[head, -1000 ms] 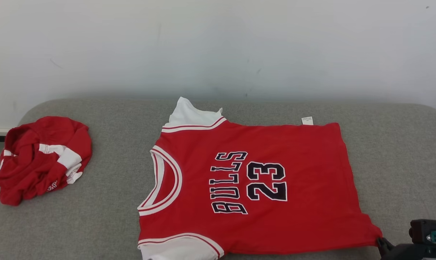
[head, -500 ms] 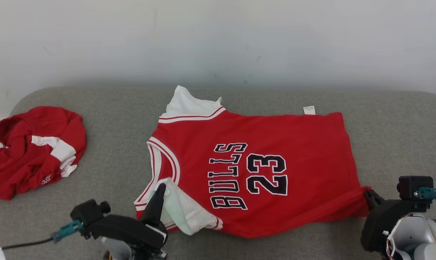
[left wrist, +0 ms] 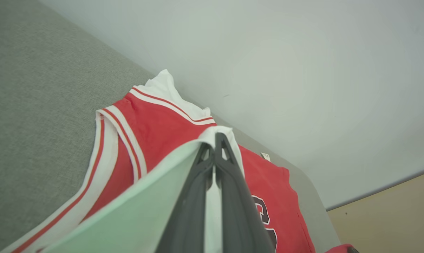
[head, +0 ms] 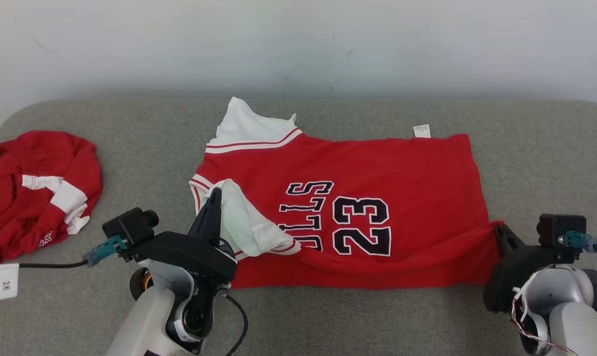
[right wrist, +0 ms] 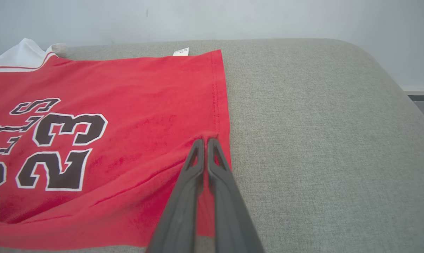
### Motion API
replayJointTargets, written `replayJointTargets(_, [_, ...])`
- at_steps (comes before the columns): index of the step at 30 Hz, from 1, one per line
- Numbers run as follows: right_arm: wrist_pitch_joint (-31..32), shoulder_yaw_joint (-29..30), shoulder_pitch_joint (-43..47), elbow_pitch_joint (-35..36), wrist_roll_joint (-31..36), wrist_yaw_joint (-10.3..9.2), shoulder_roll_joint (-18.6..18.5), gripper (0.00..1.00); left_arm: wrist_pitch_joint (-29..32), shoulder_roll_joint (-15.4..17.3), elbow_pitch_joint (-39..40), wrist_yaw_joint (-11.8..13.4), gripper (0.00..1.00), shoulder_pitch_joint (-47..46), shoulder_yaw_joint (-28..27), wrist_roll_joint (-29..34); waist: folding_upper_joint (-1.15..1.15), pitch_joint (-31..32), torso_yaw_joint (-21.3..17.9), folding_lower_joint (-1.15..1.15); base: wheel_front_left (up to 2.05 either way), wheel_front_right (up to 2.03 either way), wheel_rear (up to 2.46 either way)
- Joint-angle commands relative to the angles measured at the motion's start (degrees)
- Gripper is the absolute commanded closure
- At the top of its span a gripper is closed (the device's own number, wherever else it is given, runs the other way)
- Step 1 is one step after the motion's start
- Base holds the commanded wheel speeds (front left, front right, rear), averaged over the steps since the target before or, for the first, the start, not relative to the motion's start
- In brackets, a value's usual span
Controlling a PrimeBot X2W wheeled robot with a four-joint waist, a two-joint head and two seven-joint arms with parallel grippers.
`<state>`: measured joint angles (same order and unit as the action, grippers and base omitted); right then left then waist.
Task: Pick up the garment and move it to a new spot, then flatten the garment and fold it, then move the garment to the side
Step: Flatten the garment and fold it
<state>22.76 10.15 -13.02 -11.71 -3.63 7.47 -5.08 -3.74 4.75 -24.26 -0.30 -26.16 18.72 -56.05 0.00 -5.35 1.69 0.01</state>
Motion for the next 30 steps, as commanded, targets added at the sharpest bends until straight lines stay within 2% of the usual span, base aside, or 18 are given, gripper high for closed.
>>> replayJointTargets(1, [-1.4,0.1,-1.8,-0.7,0.7,0.06,0.3,1.0,-0.8,0.1,-1.7,-0.3,1.0,-1.7,0.1,0.7,0.0,-0.9,-0.6,-0.01,0.0,0.0,0.0])
replayJointTargets(5, [-2.3,1.2,-4.9,-5.5,3.4,0.06,0.6,1.0,-3.6,-0.3,-5.7,-0.7,1.0,-5.3,-0.2,1.6,0.0,-2.5,-0.9,-0.01,0.0,0.0,0.0])
replayJointTargets(13, [-3.9,3.0,-8.3,-10.2,6.6,0.06,1.4,1.0,-4.9,-0.9,-10.0,-1.9,1.0,-8.7,0.7,1.7,0.0,-4.5,-0.8,-0.01,0.0,0.0,0.0])
replayJointTargets(20, [-5.6,2.8,-10.5,-13.2,7.5,0.06,1.7,1.0,-6.2,-1.2,-13.3,-2.7,1.0,-11.1,0.8,1.3,0.0,-5.2,-0.7,-0.01,0.0,0.0,0.0])
replayJointTargets(25, [-6.0,6.0,-11.2,-14.6,10.3,0.06,1.8,1.0,-6.7,-1.4,-15.0,-3.2,1.0,-13.2,1.6,1.6,0.0,-5.4,-0.6,-0.01,0.0,0.0,0.0])
replayJointTargets(30, [-6.8,6.4,-11.9,-16.1,11.2,0.06,2.0,1.0,-6.9,-1.5,-17.3,-3.4,1.0,-15.4,2.9,2.4,0.0,-5.6,-1.4,-0.01,0.0,0.0,0.0])
